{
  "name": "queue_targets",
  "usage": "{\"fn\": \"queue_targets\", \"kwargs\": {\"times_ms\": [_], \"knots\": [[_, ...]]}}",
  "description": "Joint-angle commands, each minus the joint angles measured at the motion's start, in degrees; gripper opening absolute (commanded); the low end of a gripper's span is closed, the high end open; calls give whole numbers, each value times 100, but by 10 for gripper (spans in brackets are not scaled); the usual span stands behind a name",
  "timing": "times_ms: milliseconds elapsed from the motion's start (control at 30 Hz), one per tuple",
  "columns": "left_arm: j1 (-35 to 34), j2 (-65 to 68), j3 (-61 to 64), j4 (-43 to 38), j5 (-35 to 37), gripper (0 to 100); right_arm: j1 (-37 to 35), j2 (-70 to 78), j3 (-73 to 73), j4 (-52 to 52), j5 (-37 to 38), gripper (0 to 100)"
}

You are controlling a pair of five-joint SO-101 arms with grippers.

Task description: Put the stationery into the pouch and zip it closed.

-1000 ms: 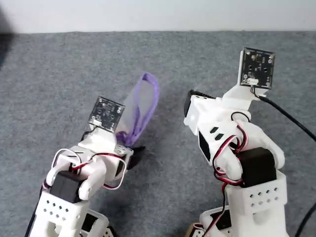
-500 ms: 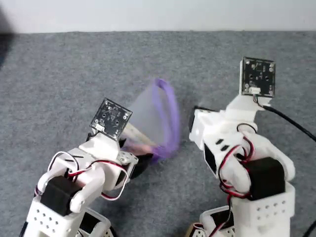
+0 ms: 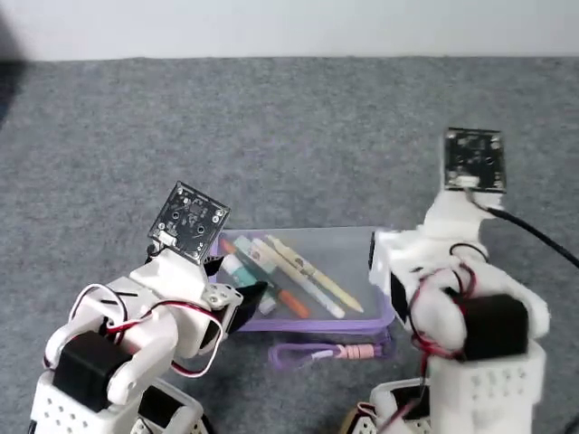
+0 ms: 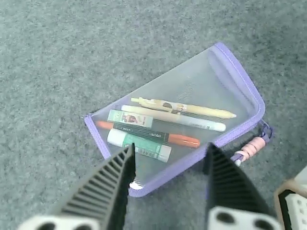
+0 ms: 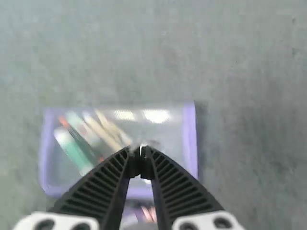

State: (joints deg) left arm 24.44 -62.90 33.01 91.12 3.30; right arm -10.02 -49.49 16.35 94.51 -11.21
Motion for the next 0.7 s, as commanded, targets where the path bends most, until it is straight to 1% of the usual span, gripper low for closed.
{"fn": "queue_targets", "kwargs": {"times_ms": [0, 133, 267, 433, 567, 667], "knots": [[0, -35, -295, 26, 62, 182, -13, 426, 352, 180, 273, 9], [-79, -35, -286, 35, 62, 181, -479, 1147, 589, 295, 703, 9], [-747, -35, -268, 9, 35, 185, -910, 2026, 589, 321, 1143, 9], [-1407, -35, 40, 0, 26, 185, -1059, 3178, 571, 312, 1802, 9], [-1653, -35, 286, 0, 26, 185, -1077, 3864, 563, 321, 2259, 9], [-1785, -35, 295, -9, 26, 185, -1086, 4154, 563, 444, 2470, 9]]}}
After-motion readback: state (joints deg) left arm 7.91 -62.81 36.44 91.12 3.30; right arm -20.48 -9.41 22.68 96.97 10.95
